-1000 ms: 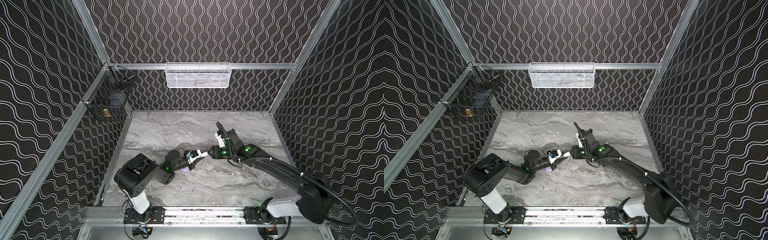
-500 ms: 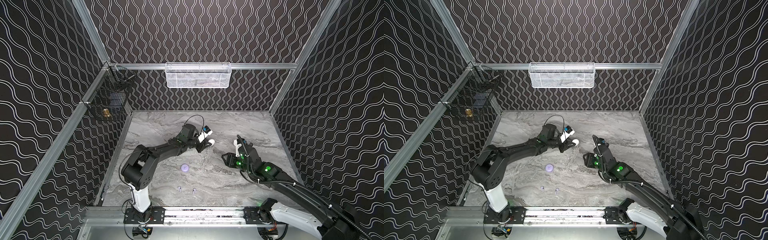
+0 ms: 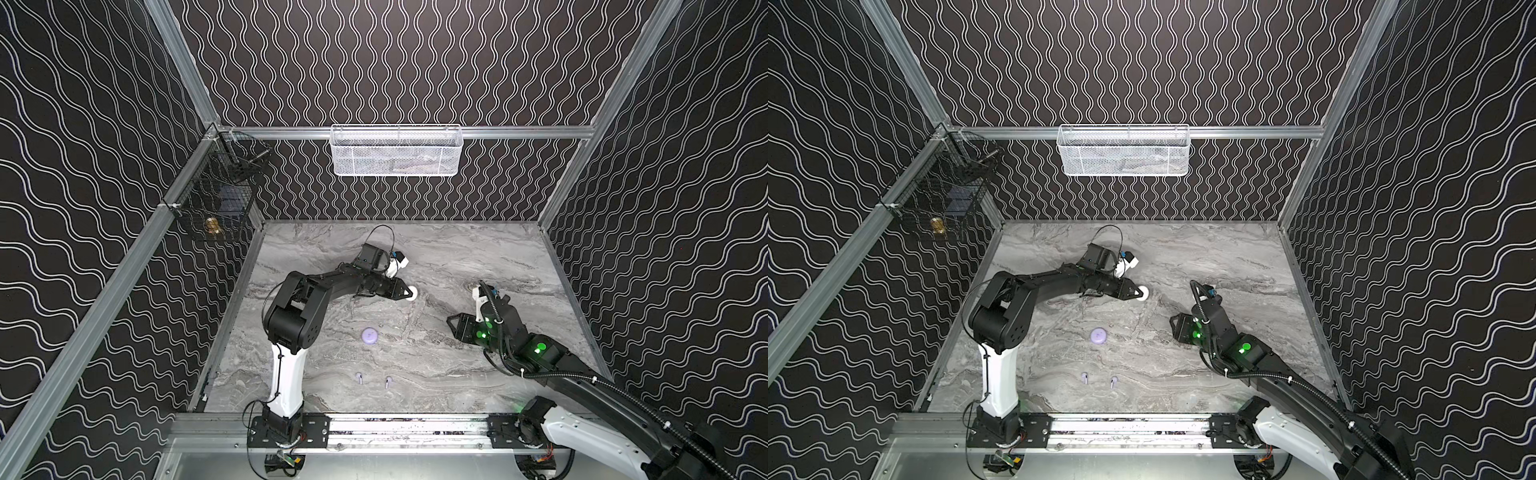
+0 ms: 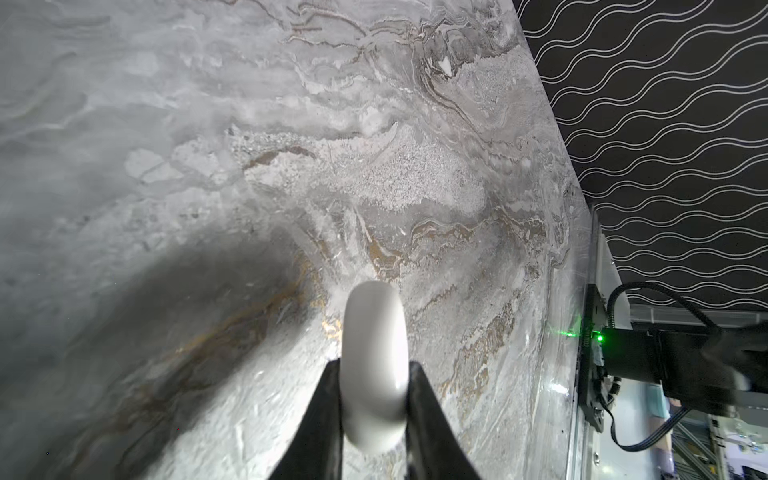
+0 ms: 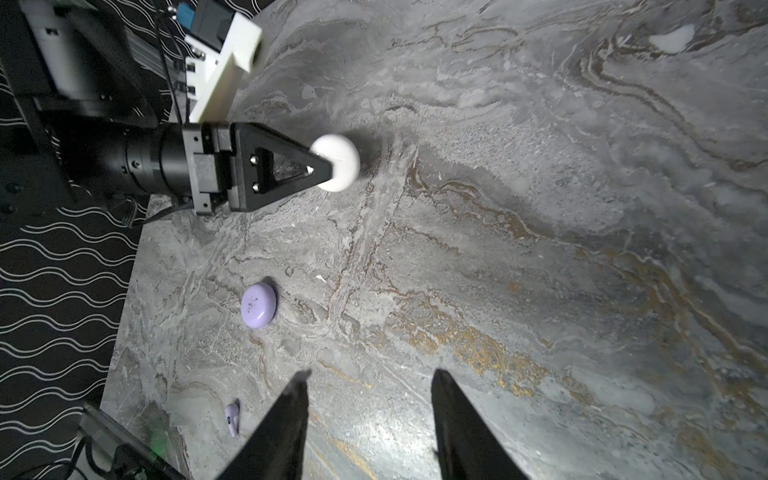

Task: Insert the wireless bluetooth earbuds into the charging case
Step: 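Set the closed white case down with the left gripper while the right arm withdraws, then move the right gripper over the round lilac case while the left arm draws back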

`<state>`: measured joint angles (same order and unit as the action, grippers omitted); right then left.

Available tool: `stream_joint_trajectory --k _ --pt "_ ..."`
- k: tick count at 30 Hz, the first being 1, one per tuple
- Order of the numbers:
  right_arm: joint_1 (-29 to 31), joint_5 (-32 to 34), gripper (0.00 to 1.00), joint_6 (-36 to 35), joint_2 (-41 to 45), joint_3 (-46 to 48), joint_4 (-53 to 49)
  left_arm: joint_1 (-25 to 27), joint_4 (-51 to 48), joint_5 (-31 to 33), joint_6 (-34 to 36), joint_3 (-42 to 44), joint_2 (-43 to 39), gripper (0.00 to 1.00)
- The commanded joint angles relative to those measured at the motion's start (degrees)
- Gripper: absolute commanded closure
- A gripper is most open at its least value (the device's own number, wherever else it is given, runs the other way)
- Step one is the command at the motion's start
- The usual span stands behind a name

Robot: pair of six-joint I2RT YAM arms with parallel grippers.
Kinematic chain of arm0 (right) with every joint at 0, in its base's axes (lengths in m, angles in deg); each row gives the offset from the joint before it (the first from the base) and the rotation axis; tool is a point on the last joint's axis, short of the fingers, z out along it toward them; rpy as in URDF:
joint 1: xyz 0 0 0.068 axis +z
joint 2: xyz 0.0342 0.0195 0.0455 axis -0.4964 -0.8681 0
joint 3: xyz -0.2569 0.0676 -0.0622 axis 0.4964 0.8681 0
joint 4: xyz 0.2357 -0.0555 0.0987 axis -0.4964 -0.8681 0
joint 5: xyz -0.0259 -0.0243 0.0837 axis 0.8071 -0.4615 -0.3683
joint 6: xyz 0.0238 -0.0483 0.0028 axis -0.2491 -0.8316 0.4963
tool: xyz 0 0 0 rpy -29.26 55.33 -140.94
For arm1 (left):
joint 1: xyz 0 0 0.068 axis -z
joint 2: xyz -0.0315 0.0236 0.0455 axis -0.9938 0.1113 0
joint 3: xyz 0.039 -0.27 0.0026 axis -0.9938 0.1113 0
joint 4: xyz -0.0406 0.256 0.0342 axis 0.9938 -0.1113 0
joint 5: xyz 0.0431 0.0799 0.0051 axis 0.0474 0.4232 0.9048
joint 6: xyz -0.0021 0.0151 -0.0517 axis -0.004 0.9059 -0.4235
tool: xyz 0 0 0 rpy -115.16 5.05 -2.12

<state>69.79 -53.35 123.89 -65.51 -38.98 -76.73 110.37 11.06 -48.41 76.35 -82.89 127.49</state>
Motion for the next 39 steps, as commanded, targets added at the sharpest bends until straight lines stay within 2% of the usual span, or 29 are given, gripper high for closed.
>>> stream_joint_trajectory --k 1,11,21,28,33,39 --pt "1.0 0.7 0.50 1.3 -0.8 0.2 2.8 0.0 -5.5 1.1 -0.1 -3.7 2.2 0.86" --pt "3.8 1.5 0.50 1.7 -4.4 -0.5 5.2 -0.8 -5.7 3.0 -1.9 -3.2 3.9 0.79" --pt "6.2 2.6 0.48 1.5 -8.3 -2.4 6.1 -1.3 -8.4 5.6 -0.8 -4.0 3.7 0.50" --pt "6.7 2.0 0.48 0.0 -9.8 -3.6 6.5 -2.5 -10.3 7.9 1.3 -3.9 2.0 0.39" --pt "8.4 2.4 0.46 -3.3 -14.7 -7.2 6.4 -5.0 -10.7 8.2 2.3 -2.2 -0.9 0.37" --pt "10.2 -0.3 0.46 -6.7 -23.5 -11.3 9.1 -9.5 -12.0 6.7 5.8 2.6 -8.0 0.37"
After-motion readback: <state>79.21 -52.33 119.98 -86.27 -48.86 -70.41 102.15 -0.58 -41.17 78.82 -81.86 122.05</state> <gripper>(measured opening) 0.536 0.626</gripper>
